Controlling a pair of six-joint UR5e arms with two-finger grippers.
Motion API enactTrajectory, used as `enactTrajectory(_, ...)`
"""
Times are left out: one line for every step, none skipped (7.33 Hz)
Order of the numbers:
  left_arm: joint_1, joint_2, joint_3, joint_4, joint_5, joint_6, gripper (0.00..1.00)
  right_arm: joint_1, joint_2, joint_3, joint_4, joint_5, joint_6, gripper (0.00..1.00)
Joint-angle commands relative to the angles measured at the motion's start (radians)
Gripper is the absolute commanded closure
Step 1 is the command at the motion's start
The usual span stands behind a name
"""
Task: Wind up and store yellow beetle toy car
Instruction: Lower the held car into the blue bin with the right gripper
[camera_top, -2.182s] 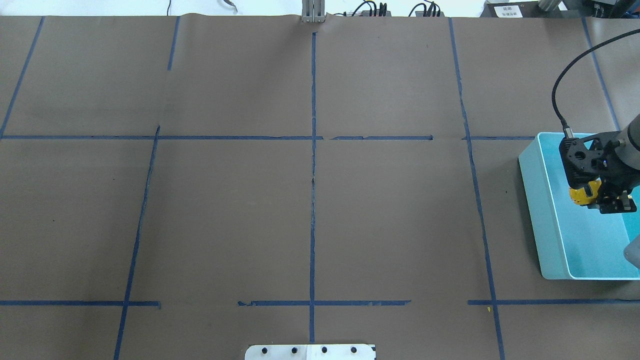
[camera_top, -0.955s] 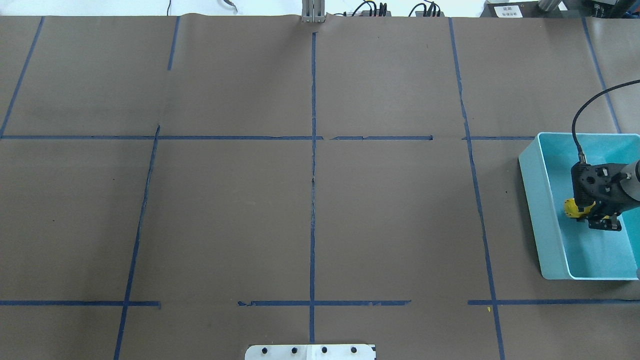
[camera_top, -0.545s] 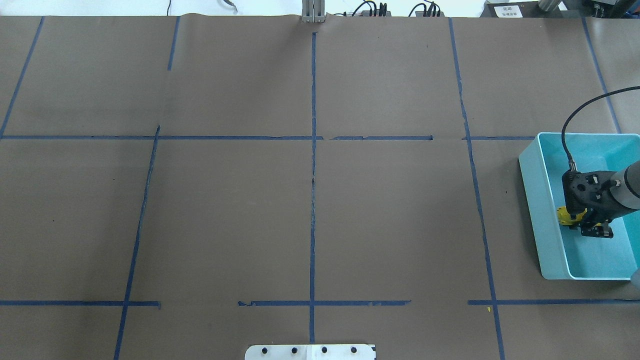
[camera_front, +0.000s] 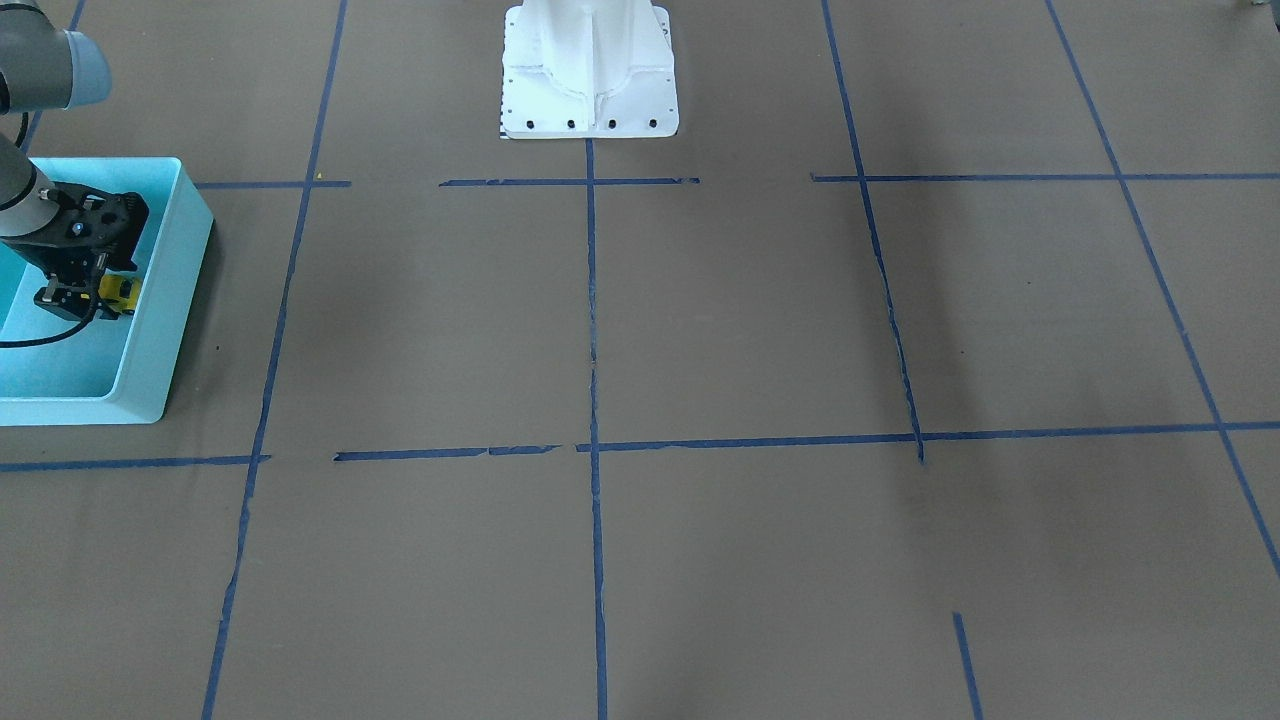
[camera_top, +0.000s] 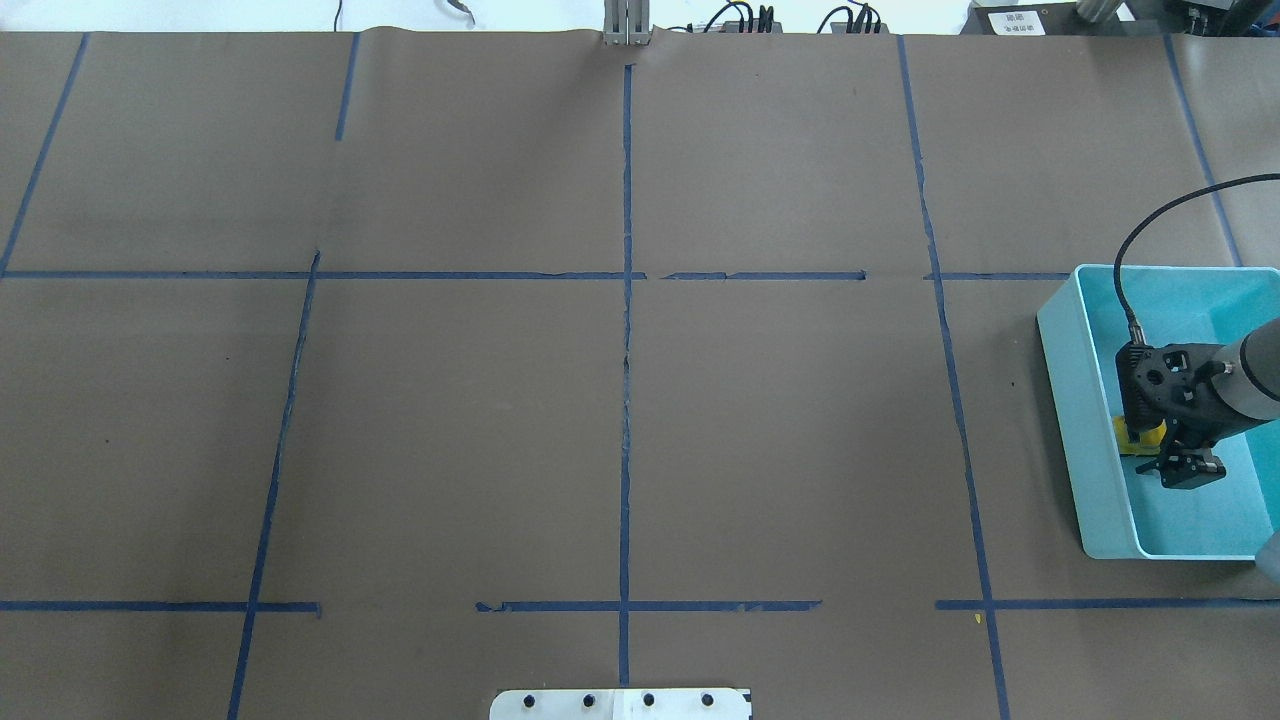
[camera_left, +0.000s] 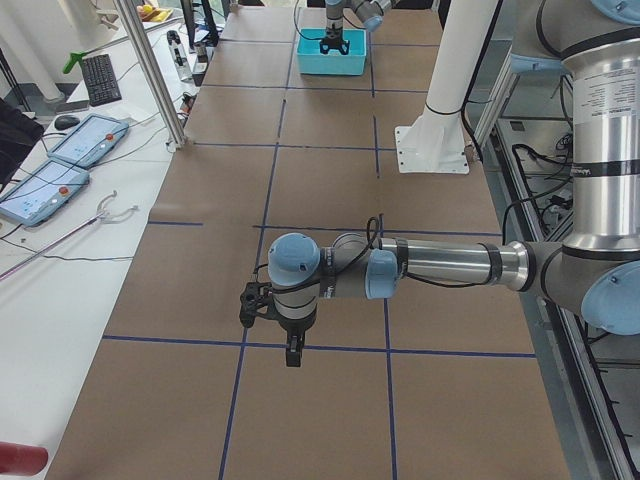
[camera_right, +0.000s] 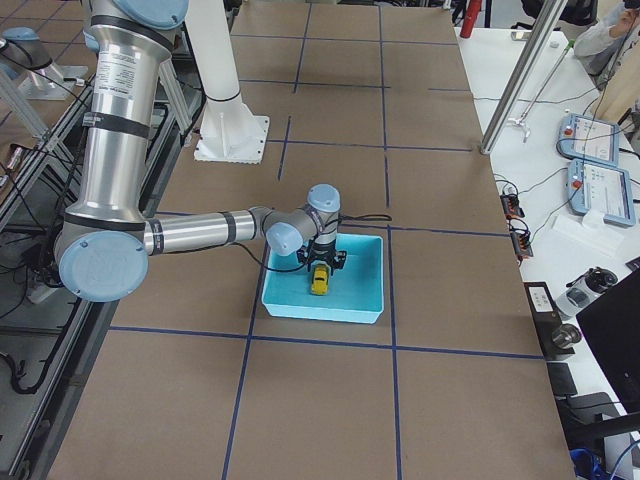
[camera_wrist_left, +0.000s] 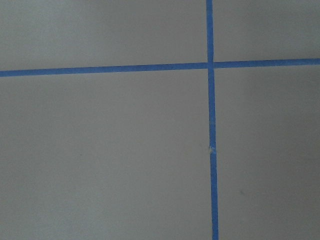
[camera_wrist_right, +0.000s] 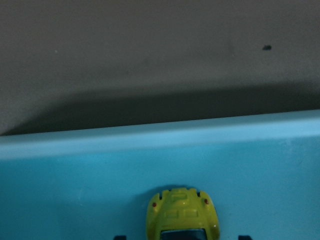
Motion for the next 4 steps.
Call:
enactTrajectory(0.0,-0.007,-0.002,0.0,-0.001,-0.005,0.01,0.004,0.004,0.012,0.0,0.05,-0.003,0.0)
enactTrajectory(0.0,-0.005,0.003,0.0,0.001,-0.005,0.01,0.035,0.004,0.032,-0.011,0.096,-0.004,0.0)
enactTrajectory(0.002,-0.007,0.003,0.0,0.001,-0.005,0.01,0.106,0.004,0.025,-0.019,0.152,-0.009,0.0)
enactTrajectory(0.0,-0.007,0.003,0.0,0.001,-0.005,0.01,0.23,0.005,0.018,-0.08,0.204,-0.011,0.0)
